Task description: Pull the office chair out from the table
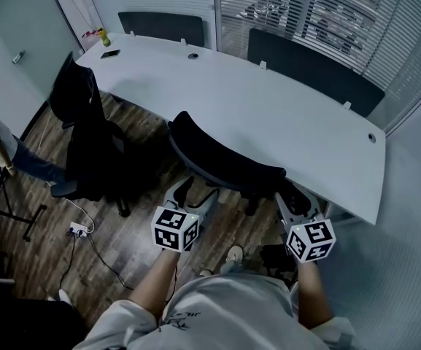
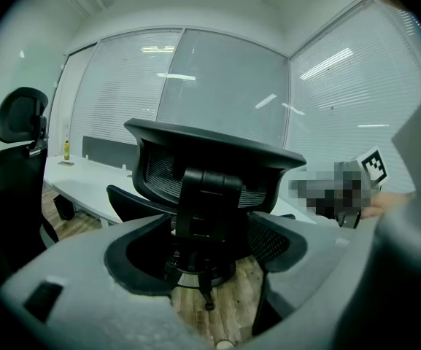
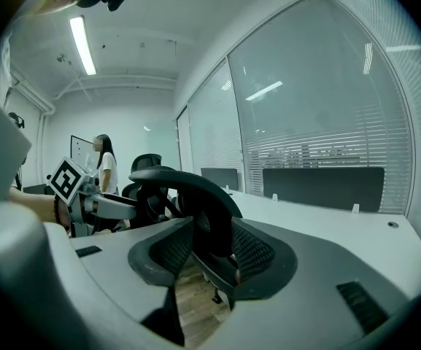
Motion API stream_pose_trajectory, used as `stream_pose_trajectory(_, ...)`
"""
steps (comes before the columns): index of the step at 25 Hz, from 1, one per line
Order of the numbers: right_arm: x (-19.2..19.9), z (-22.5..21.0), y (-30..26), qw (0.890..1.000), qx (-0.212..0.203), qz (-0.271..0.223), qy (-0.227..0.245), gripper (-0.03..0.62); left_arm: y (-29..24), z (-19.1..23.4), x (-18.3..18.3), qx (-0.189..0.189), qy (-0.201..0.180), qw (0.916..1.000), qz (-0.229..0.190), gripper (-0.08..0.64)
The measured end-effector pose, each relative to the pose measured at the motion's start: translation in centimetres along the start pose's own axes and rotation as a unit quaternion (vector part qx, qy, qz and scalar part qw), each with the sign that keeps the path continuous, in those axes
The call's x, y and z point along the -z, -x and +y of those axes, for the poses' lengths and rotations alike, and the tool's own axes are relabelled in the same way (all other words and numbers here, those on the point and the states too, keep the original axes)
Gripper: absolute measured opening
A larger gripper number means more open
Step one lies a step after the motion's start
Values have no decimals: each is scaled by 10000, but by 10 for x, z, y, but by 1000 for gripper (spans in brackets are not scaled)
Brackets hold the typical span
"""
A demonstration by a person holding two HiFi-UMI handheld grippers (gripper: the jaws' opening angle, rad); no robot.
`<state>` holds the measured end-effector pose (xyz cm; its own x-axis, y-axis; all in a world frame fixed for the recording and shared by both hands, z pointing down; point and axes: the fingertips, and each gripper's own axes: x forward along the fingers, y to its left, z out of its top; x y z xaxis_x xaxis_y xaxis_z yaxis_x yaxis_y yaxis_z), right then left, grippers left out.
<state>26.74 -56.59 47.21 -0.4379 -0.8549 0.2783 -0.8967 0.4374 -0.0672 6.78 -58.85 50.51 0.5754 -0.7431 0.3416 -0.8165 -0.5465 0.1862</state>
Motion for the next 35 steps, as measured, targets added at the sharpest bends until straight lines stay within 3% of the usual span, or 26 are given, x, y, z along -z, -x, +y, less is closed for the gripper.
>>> stream_pose_trajectory(10, 3, -14, -27, 9994, -131, 168, 279, 213, -15, 6, -2, 29, -39, 10000, 60, 327)
stream_pose_trajectory(21, 7, -13, -56, 9962, -505, 471, 534, 219, -35, 5, -10, 144, -225, 9995, 188, 327)
stream_pose_trajectory(35, 14, -11, -65, 9935, -650, 768, 523, 213, -39, 5, -8, 66, -467, 9987, 208, 325)
